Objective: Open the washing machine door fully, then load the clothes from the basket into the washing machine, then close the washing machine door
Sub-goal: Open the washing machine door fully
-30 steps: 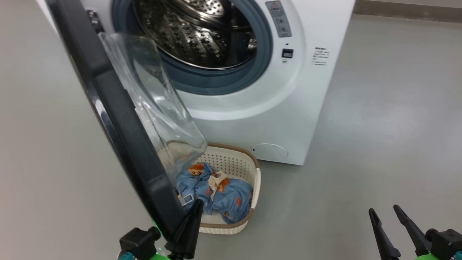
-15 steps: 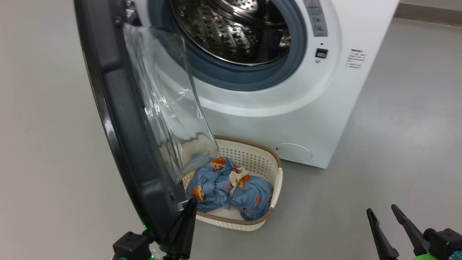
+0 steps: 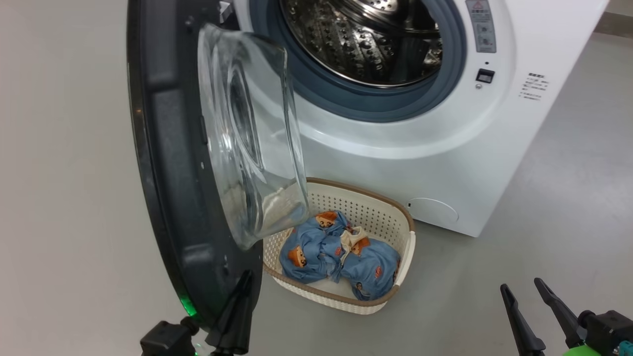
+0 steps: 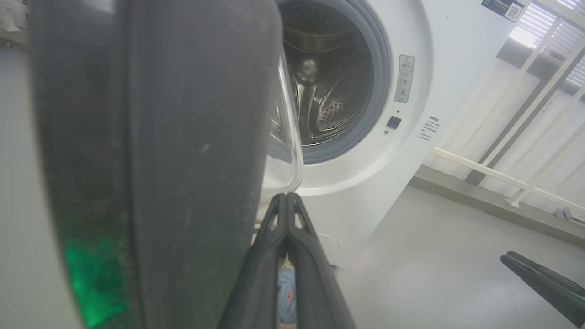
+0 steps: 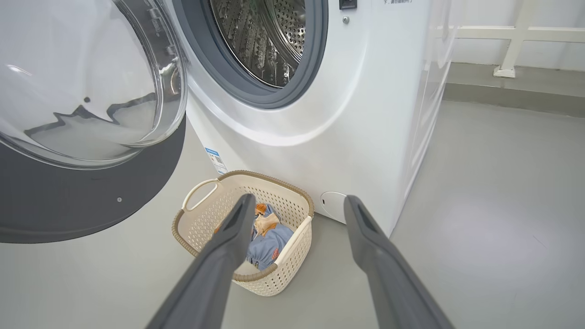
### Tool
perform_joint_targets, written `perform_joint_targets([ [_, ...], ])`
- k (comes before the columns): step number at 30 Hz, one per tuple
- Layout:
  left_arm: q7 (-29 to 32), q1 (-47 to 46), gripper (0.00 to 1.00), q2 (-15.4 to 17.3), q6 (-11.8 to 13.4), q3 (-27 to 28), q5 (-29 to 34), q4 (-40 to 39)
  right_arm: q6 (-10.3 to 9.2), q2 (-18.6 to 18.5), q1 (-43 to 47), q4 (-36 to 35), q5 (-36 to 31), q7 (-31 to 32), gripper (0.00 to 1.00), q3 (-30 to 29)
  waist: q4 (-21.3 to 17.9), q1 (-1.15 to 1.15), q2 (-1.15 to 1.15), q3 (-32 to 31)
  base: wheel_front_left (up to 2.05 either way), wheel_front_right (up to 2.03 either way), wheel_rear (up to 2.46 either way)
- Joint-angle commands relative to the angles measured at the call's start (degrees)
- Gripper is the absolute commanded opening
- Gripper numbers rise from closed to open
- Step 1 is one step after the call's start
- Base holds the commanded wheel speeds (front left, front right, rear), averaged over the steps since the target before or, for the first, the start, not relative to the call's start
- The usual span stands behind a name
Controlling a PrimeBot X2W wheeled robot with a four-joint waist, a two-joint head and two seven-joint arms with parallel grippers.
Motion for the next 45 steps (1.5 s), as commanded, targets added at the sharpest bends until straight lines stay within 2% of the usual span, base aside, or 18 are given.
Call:
perform_joint_targets([
  [1,-0.76,-0.73,0.0,0.75,0.9,3.07,0.58,-1.73,0.09,-1.22,-1.79,-1.56,-0.37,-0.71,1.0,1.39,0.61,0.0,0.0,0.43,0.0,0.0,0.0],
  [24,-0.75,-0.06,0.0,2.56,4.49,9.36,0.28,-2.82,0.09,-1.13,-2.15,-1.56,-0.66,-0.71,1.0,2.18,4.24,0.0,0.0,1.55,0.0,0.0,0.0],
  [36,0.6,-1.21,0.0,5.77,6.44,13.69,-0.8,-2.37,0.09,-1.14,-2.58,-1.58,-0.69,-0.71,1.0,3.03,5.51,0.0,0.0,2.06,0.0,0.0,0.0],
  [45,1.29,-4.29,0.0,8.52,5.93,16.38,-2.29,0.66,0.09,-1.52,-2.73,-1.87,-0.79,-0.71,1.0,2.82,5.62,0.0,0.0,3.41,0.0,0.0,0.0],
])
